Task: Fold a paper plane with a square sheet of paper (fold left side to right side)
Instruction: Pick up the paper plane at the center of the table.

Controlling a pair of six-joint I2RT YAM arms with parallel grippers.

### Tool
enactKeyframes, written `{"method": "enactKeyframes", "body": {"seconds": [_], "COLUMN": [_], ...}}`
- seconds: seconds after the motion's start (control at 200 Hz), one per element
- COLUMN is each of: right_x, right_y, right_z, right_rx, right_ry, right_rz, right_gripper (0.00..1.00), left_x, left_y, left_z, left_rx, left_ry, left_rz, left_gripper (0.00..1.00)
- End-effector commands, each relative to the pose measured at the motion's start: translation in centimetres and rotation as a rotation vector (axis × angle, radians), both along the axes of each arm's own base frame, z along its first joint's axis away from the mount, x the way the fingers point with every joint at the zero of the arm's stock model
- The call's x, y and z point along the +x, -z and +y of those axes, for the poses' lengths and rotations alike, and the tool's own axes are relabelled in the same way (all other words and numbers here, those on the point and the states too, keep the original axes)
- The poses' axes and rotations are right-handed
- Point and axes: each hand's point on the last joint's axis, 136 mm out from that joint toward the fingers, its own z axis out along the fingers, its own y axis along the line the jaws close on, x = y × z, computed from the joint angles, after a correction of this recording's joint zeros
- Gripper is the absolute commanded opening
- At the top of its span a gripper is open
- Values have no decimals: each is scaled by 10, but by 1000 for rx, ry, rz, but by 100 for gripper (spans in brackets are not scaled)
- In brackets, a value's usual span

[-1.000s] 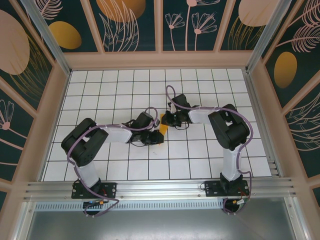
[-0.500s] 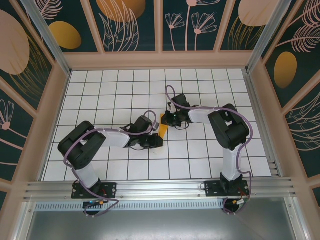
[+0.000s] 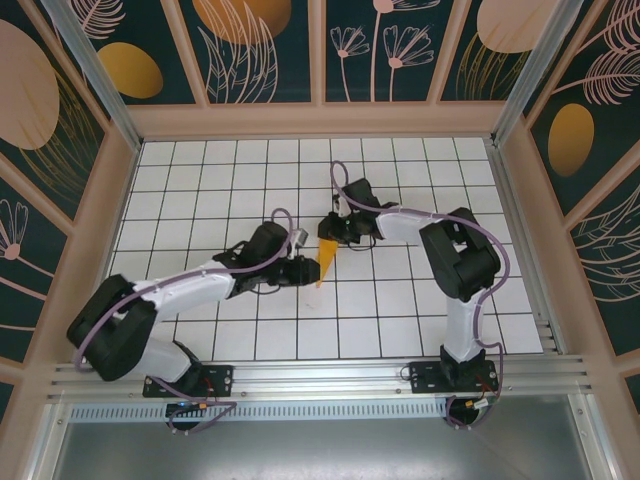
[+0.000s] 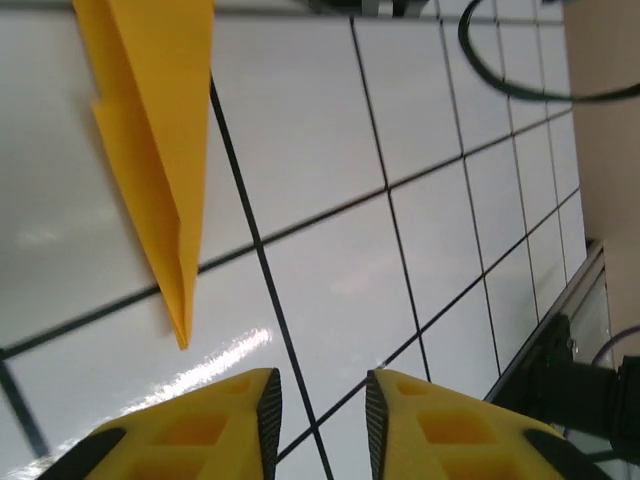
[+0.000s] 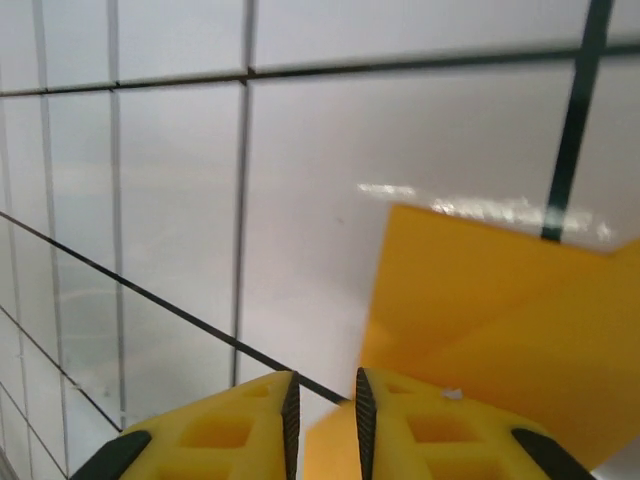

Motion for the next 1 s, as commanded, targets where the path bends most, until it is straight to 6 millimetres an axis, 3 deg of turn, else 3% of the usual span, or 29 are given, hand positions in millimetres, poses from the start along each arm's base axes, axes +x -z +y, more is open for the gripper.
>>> {"method": "enactKeyframes", "body": {"seconds": [0.0,0.065,0.2,0.35,0.581,0.726,0.846,0.996], "right_x": [16,16,-3,-26,-41,-46,-48,-47], "right_y": [-56,-63,-55,-38,-8,1,0,-30], "right_z": [-14,-28,-49,-48,-43,-35,-31,-10], "right_rx": [-50,-116,-258,-309,-310,-287,-270,-157], "right_ry": [48,90,144,163,172,150,130,62], "right_rz": [-131,-142,-111,-59,28,71,82,30], "right_gripper": [32,36,46,61,60,42,21,1], "left_x": [32,44,65,78,81,80,79,77], "left_y": [-24,-38,-62,-76,-75,-74,-78,-83], "left_z": [34,49,77,97,102,107,111,118], "left_rx": [114,131,176,206,241,250,248,248], "left_ry": [-158,-251,-435,-558,-570,-584,-603,-626], "left_rz": [-173,-252,-367,-445,-466,-469,-483,-499], "left_gripper": [43,47,60,70,76,77,78,80]}}
